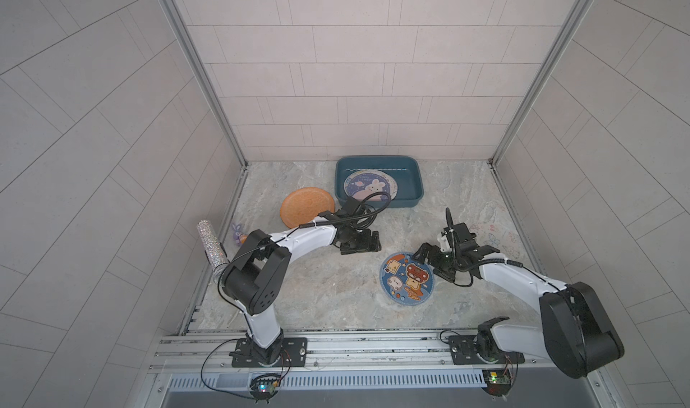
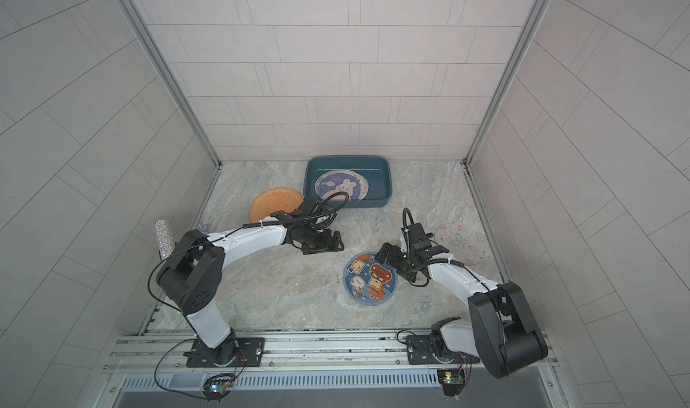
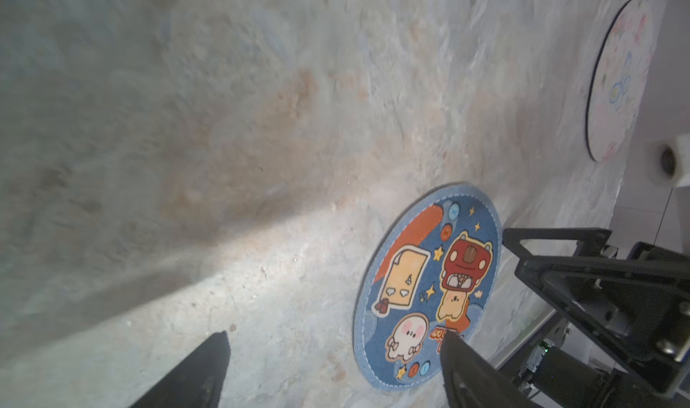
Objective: Put the coasters into the storage box
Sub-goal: Move the coaster to the center of the board.
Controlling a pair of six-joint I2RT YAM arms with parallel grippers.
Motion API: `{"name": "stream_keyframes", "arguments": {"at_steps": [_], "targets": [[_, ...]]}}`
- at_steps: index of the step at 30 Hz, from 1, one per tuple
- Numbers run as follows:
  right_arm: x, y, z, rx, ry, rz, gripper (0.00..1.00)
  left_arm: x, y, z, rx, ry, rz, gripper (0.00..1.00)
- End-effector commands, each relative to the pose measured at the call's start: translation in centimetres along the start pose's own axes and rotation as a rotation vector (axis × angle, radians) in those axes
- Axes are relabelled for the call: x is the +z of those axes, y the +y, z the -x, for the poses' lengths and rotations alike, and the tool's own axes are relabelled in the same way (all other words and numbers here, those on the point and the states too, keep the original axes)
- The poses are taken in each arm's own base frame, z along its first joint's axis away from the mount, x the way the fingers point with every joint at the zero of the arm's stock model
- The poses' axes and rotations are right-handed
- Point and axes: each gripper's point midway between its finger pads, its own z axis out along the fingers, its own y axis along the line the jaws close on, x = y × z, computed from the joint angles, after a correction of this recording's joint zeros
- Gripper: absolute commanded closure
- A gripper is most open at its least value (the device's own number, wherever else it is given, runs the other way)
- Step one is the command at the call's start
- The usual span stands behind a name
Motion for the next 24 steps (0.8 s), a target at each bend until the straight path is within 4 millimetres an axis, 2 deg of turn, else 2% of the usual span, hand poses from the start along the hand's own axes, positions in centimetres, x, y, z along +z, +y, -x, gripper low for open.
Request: {"name": "stream_keyframes", "arguments": {"at_steps": [1,4,8,12,17,24], "targets": [[-0.3,-6.4,-6.2,-0.002,0.223,-0.24,0.02,0.1,-1.6,-1.4,0.018,0.029,-0.065,0.19],[-1.0,-7.3,-6.5,-0.032,0.22,-0.283,0.04,1.0,-1.9,-2.7,0.032,0.068,-0.075,0.29],[-1.0,-7.2,-6.5,-0.034,0.205,-0.271,0.08,2.0,-2.3,-3.9,0.052,0.109,-0.074,0.37],[-0.7,-7.3,-6.6,-0.027,0.217,-0.276,0.12,3.0,-2.6,-4.7,0.071,0.151,-0.052,0.38],[0.0,-6.4,-6.7,-0.038,0.222,-0.256,0.14,4.3,-1.9,-5.6,0.089,0.209,0.002,0.41],[1.0,-5.8,-7.0,-0.048,0.23,-0.248,0.18,5.2,-1.5,-6.0,0.089,0.233,0.025,0.45]]}}
